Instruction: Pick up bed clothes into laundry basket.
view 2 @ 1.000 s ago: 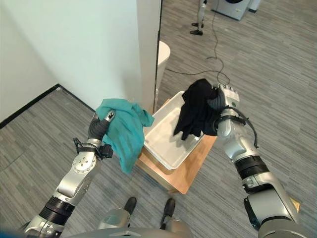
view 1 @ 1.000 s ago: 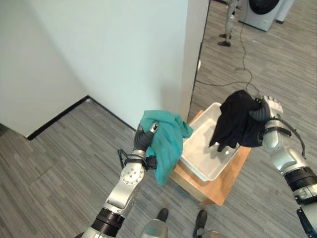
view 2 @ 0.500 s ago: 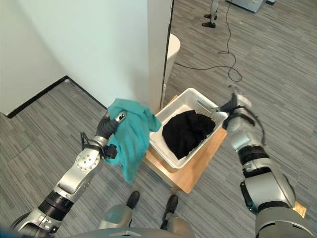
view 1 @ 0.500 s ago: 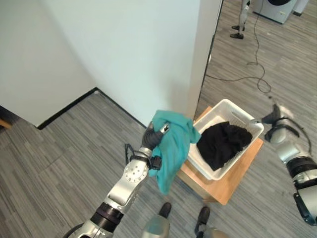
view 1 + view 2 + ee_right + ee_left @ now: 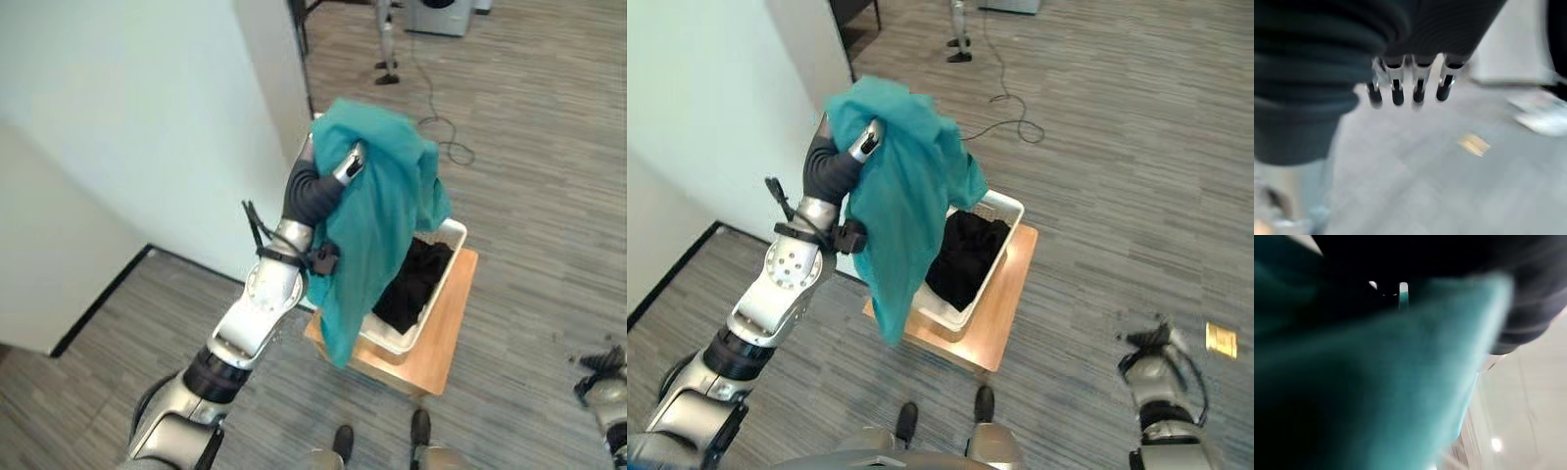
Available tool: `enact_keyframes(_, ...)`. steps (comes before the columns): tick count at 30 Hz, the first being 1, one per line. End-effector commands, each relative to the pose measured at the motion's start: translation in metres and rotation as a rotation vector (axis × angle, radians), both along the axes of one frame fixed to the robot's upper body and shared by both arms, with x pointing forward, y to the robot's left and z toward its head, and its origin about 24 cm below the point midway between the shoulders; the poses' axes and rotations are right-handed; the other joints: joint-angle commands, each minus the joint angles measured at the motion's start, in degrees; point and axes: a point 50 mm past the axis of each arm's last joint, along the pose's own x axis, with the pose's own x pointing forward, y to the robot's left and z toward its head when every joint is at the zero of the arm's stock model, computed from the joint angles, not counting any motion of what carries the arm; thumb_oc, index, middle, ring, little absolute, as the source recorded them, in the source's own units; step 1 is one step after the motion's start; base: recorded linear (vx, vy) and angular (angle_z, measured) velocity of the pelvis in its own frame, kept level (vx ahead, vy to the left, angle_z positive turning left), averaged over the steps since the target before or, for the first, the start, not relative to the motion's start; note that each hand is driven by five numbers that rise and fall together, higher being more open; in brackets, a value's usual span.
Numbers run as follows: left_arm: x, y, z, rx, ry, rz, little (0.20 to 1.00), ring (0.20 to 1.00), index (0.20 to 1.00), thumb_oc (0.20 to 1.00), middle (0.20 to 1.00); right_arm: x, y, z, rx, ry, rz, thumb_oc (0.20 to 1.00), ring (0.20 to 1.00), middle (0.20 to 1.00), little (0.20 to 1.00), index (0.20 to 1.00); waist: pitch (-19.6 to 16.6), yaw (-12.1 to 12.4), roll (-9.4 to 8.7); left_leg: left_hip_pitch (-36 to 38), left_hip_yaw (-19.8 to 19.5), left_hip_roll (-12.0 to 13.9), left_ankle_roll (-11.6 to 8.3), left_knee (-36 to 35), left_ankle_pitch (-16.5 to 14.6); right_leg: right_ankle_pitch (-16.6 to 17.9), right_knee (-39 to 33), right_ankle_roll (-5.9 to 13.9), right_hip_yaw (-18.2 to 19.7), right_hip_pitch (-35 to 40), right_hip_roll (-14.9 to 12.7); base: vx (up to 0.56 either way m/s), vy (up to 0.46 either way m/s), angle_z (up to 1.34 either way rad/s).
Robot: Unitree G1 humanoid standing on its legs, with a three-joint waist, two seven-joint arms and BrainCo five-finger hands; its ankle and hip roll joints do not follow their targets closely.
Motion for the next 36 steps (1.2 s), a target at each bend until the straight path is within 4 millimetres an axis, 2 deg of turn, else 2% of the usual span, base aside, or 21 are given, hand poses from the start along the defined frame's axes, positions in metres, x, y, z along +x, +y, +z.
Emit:
enact_keyframes(1,0.003,-0.010,0.032,-0.025,-0.139,-0.025,0.200,0.200,0.200,0.200,0.200,-0.005,0.015,-0.014,0.079,0.040,0.050,1.000,1.000,1.000,1.000,1.000,-1.96,1.04,-1.48,-3.14,0.84,1.97,-2.95,-0.14,-0.13,-7.59,0.86,5.18,-1.29,3.25,-3.48,0.03,-0.009,-0.07)
enact_keyframes(4,0.008,-0.013,0.041,-0.009,-0.171,-0.004,0.200,0.200,0.200,0.200,0.200,-0.037,0.031,-0.039,0.148,0.150,0.055,1.000,1.000,1.000,1.000,1.000,-1.99,-0.16,-1.43,-3.39,1.30,2.00,-3.03,-0.14,-0.01,-7.57,0.86,5.22,-1.02,2.97,-3.54,0.02,-0.006,-0.06)
enact_keyframes(5,0.008,-0.013,0.041,-0.009,-0.171,-0.004,0.200,0.200,0.200,0.200,0.200,-0.037,0.031,-0.039,0.148,0.150,0.054,1.000,1.000,1.000,1.000,1.000,-2.00,-0.15,-1.44,-3.40,1.30,2.00,-3.03,-0.14,-0.01,-7.57,0.86,5.22,-1.02,2.96,-3.54,0.02,-0.004,-0.04)
enact_keyframes(6,0.012,-0.014,0.046,0.007,-0.187,0.023,0.200,0.200,0.200,0.200,0.200,-0.054,0.036,-0.048,0.198,0.174,0.018,1.000,1.000,1.000,1.000,1.000,-1.97,-1.19,-1.42,-3.50,1.68,1.94,-2.99,-0.14,-0.03,-7.54,0.86,5.21,-0.61,2.73,-3.48,0.05,-0.005,-0.09)
enact_keyframes(8,0.021,-0.019,0.047,0.051,-0.177,0.048,0.200,0.200,0.200,0.200,0.200,-0.066,0.043,-0.056,0.243,0.203,-0.005,1.000,1.000,1.000,1.000,1.000,-1.97,-2.12,-1.37,-3.22,2.19,2.13,-3.01,-0.14,-0.76,-8.17,0.86,5.28,-0.18,2.80,-3.31,0.06,-0.008,-0.02)
enact_keyframes(10,0.029,-0.020,0.048,0.110,-0.180,0.082,0.200,0.200,0.200,0.200,0.200,-0.077,0.052,-0.063,0.249,0.281,0.066,1.000,1.000,1.000,1.000,1.000,-1.86,-2.84,-1.34,-3.31,2.73,2.21,-2.93,-0.14,-0.72,-8.03,0.86,5.45,0.13,2.50,-3.29,0.01,-0.006,-0.07)
enact_keyframes(13,0.036,-0.016,0.049,0.155,-0.183,0.125,0.200,0.200,0.200,0.200,0.200,-0.074,0.055,-0.064,0.254,0.284,0.095,1.000,1.000,1.000,1.000,1.000,-1.68,-3.15,-1.40,-3.28,3.28,2.31,-2.81,-0.14,-0.76,-7.88,0.86,5.63,0.68,2.21,-3.27,0.00,0.009,-0.16)
enact_keyframes(14,0.047,-0.012,0.055,0.212,-0.186,0.186,0.200,0.200,0.200,0.200,0.200,-0.070,0.059,-0.064,0.262,0.274,0.118,1.000,1.000,1.000,1.000,1.000,-1.56,-3.43,-1.61,-3.41,3.88,2.38,-2.69,-0.14,-0.73,-7.62,0.86,5.77,1.27,1.71,-3.20,0.00,0.002,-0.22)
enact_keyframes(16,0.057,-0.007,0.060,0.265,-0.184,0.244,0.200,0.200,0.200,0.200,0.200,-0.067,0.062,-0.063,0.263,0.270,0.146,1.000,1.000,1.000,1.000,1.000,-1.48,-3.85,-1.74,-3.60,4.22,2.45,-2.61,-0.14,-0.67,-7.46,0.86,5.82,1.54,1.26,-3.13,-0.01,0.004,-0.12)
enact_keyframes(21,0.073,-0.006,0.067,0.362,-0.202,0.358,0.200,0.200,0.200,0.200,0.200,-0.056,0.068,-0.062,0.277,0.232,0.173,1.000,1.000,1.000,1.000,1.000,-1.15,-4.56,-2.29,-4.18,4.62,2.44,-2.50,-0.14,-0.63,-7.17,0.86,5.96,1.96,0.37,-3.14,-0.01,0.005,-0.12)
enact_keyframes(25,0.089,-0.007,0.070,0.505,-0.225,0.481,0.200,0.200,0.200,0.200,0.200,-0.045,0.077,-0.060,0.285,0.188,0.211,1.000,1.000,1.000,1.000,1.000,-0.45,-5.76,-2.97,-5.22,5.42,2.54,-2.44,-0.14,-0.41,-6.66,0.86,6.18,2.56,-1.13,-2.98,-0.01,0.004,-0.03)
enact_keyframes(28,0.095,-0.010,0.062,0.561,-0.203,0.494,0.200,0.200,0.200,0.200,0.200,-0.039,0.068,-0.056,0.273,0.181,0.181,1.000,1.000,1.000,1.000,1.000,-0.31,-5.64,-3.50,-5.85,5.72,2.55,-2.49,-0.14,-0.18,-6.41,0.86,6.20,2.67,-1.83,-2.77,-0.02,0.006,-0.13)
enact_keyframes(29,0.098,-0.016,0.042,0.574,-0.139,0.472,0.200,0.200,0.200,0.200,0.200,-0.032,0.069,-0.055,0.278,0.169,0.183,1.000,1.000,1.000,1.000,1.000,0.23,-5.32,-4.02,-6.57,5.78,2.61,-2.46,-0.14,0.04,-6.14,0.86,6.19,2.60,-2.66,-2.74,-0.03,0.021,-0.12)
enact_keyframes(31,0.101,-0.019,0.019,0.598,-0.075,0.456,0.200,0.200,0.200,0.200,0.200,-0.035,0.071,-0.057,0.284,0.178,0.182,1.000,1.000,1.000,1.000,1.000,0.62,-5.28,-4.38,-6.94,5.77,2.61,-2.41,-0.14,0.17,-6.08,0.86,6.17,2.54,-2.93,-2.71,-0.02,0.012,-0.03)
enact_keyframes(32,0.101,-0.019,0.019,0.598,-0.075,0.456,0.200,0.200,0.200,0.200,0.200,-0.035,0.071,-0.057,0.284,0.179,0.182,1.000,1.000,1.000,1.000,1.000,0.56,-5.26,-4.36,-6.95,5.76,2.61,-2.41,-0.14,0.17,-6.09,0.86,6.17,2.54,-2.94,-2.71,0.00,0.000,0.00)
enact_keyframes(33,0.103,-0.020,-0.006,0.629,0.000,0.446,0.200,0.200,0.200,0.200,0.200,-0.036,0.073,-0.058,0.288,0.178,0.180,1.000,1.000,1.000,1.000,1.000,0.96,-5.19,-4.74,-7.15,5.73,2.67,-2.38,-0.14,0.25,-6.15,0.86,6.08,2.47,-3.09,-2.64,-0.02,0.004,-0.03)
enact_keyframes(35,0.106,-0.021,-0.037,0.672,0.095,0.457,0.200,0.200,0.200,0.200,0.200,-0.031,0.073,-0.056,0.282,0.157,0.183,1.000,1.000,1.000,1.000,1.000,1.59,-5.26,-5.06,-7.65,5.51,2.54,-2.34,-0.14,0.50,-6.00,0.86,5.98,2.49,-3.51,-2.65,-0.04,0.007,-0.02)
enact_keyframes(36,0.106,-0.021,-0.037,0.672,0.095,0.457,0.332,0.332,0.332,0.332,0.332,-0.031,0.073,-0.056,0.282,0.157,0.183,1.000,1.000,1.000,1.000,1.000,1.58,-5.26,-5.06,-7.66,5.51,2.54,-2.34,-0.14,0.50,-6.00,0.86,5.98,2.49,-3.52,-2.65,-0.06,0.002,0.00)
